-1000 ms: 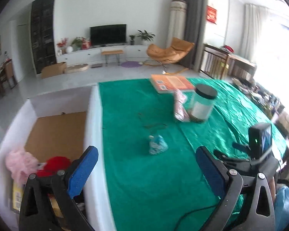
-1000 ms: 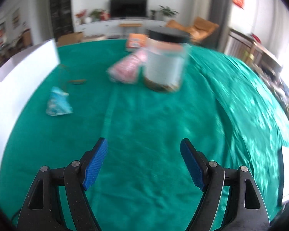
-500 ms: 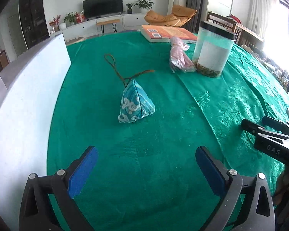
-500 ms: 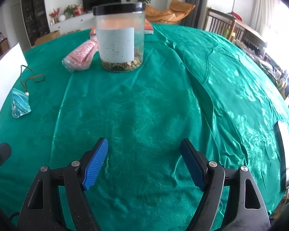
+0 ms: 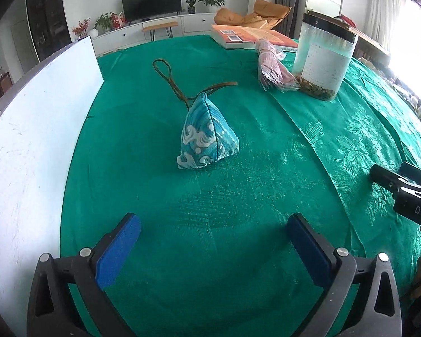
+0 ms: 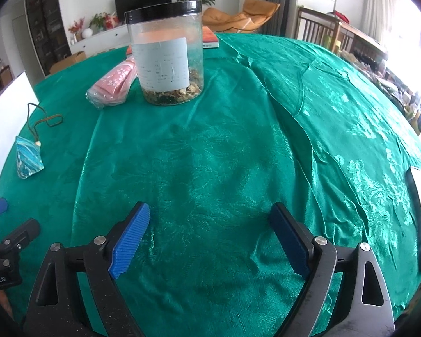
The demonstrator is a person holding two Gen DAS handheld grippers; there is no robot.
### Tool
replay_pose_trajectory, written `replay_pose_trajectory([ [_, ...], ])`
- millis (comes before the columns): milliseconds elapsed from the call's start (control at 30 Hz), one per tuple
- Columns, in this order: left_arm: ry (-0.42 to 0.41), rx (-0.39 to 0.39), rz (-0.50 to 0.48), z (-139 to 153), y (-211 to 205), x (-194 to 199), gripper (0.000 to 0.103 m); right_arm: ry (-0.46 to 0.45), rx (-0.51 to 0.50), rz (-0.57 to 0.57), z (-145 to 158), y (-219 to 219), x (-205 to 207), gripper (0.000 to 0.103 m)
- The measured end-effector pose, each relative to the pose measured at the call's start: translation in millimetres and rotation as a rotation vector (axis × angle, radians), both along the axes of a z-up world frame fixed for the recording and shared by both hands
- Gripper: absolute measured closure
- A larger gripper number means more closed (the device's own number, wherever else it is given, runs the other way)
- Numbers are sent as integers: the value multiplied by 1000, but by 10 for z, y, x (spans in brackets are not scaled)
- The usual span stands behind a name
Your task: Organize soft objects
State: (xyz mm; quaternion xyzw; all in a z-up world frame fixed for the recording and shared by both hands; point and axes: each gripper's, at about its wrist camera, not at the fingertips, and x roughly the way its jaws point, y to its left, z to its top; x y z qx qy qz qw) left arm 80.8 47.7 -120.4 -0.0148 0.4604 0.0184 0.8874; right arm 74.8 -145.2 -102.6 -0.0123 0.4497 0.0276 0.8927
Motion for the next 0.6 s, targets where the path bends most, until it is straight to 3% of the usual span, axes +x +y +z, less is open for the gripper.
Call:
replay_pose_trajectory([
  [600,-9,1,-14,8,18,6,0,0,0,-1,5,4,-9,12],
])
